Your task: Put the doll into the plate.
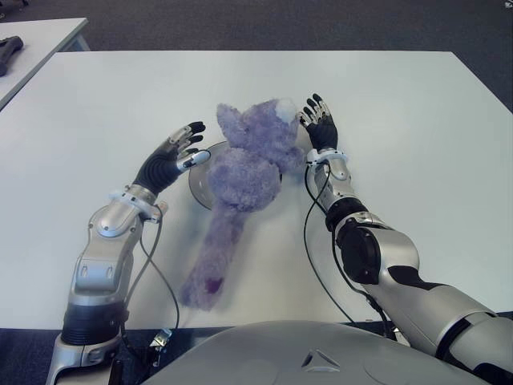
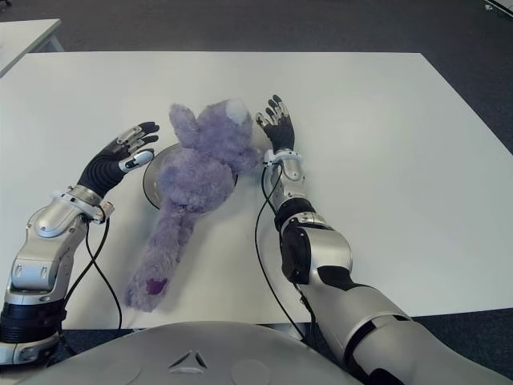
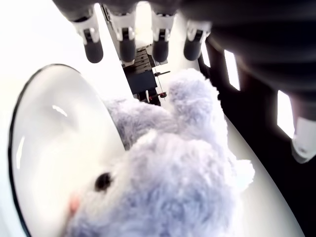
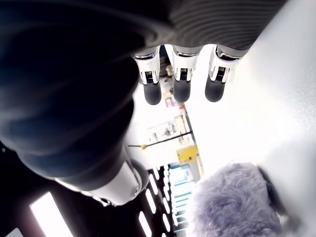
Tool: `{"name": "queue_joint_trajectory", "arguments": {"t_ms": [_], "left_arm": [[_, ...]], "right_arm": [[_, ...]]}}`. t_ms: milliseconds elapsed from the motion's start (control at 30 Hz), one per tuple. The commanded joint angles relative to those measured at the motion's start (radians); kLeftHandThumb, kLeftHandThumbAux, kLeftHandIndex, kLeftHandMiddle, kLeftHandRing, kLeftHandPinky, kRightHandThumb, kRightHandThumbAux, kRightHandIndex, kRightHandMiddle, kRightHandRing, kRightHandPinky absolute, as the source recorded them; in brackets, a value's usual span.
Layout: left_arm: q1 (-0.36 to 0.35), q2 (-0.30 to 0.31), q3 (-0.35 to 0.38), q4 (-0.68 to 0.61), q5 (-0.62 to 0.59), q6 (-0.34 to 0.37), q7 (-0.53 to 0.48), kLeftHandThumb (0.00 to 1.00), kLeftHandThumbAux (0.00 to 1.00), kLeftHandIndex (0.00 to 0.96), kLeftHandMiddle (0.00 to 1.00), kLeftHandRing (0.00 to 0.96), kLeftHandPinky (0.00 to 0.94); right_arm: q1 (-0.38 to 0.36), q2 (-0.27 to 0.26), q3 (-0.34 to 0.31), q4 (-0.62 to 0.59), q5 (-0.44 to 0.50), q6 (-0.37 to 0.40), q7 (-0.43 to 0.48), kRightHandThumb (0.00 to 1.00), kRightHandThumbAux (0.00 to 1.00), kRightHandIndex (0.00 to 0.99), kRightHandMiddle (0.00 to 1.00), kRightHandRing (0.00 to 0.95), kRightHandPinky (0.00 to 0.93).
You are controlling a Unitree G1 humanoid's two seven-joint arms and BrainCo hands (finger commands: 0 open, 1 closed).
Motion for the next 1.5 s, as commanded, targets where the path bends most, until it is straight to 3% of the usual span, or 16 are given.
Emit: {"name": "queue_joint_trajectory", "arguments": {"t_ms": [33,133,367,700,967,1100,1267,1500], "left_arm": [[0.018,-0.018,0.007,0.005,0.004,0.023,0.017,0.0,0.457,0.0,0.0,0.0,0.0],[0.018,-0.028,0.017,0.017,0.012,-0.008,0.028,0.0,0.459,0.0,0.0,0.0,0.0],[0.029,-0.045,0.042,0.057,0.037,-0.112,0.056,0.0,0.458,0.0,0.014,0.0,0.0],[0.036,-0.089,0.072,0.131,0.058,-0.26,0.106,0.0,0.435,0.0,0.031,0.0,0.0],[0.023,-0.103,0.098,0.199,0.066,-0.342,0.133,0.0,0.433,0.0,0.04,0.014,0.002],[-0.013,-0.107,0.142,0.367,0.051,-0.434,0.145,0.0,0.432,0.0,0.047,0.022,0.003],[-0.049,-0.118,0.159,0.469,0.042,-0.488,0.166,0.0,0.433,0.0,0.052,0.024,0.0],[-0.116,-0.147,0.172,0.626,0.034,-0.577,0.197,0.0,0.451,0.0,0.054,0.015,0.0]], "right_arm": [[0.21,0.078,-0.016,0.127,0.011,0.09,-0.019,0.539,0.892,0.028,0.001,0.0,0.05],[0.211,0.078,-0.015,0.126,0.01,0.087,-0.02,0.536,0.89,0.032,0.0,0.0,0.044],[0.208,0.077,-0.019,0.126,0.014,0.091,-0.022,0.426,0.886,0.033,0.0,0.0,0.041],[0.208,0.073,-0.023,0.126,0.017,0.088,-0.015,0.478,0.894,0.041,0.0,0.0,0.025],[0.208,0.068,-0.017,0.126,0.01,0.09,-0.015,0.445,0.884,0.032,0.0,0.0,0.032],[0.209,0.064,-0.014,0.126,0.008,0.088,-0.006,0.399,0.869,0.026,0.0,0.0,0.011],[0.211,0.062,-0.013,0.127,0.006,0.088,-0.003,0.402,0.876,0.025,0.0,0.0,0.015],[0.211,0.059,-0.015,0.127,0.007,0.09,-0.002,0.479,0.866,0.03,0.0,0.0,0.033]]}}
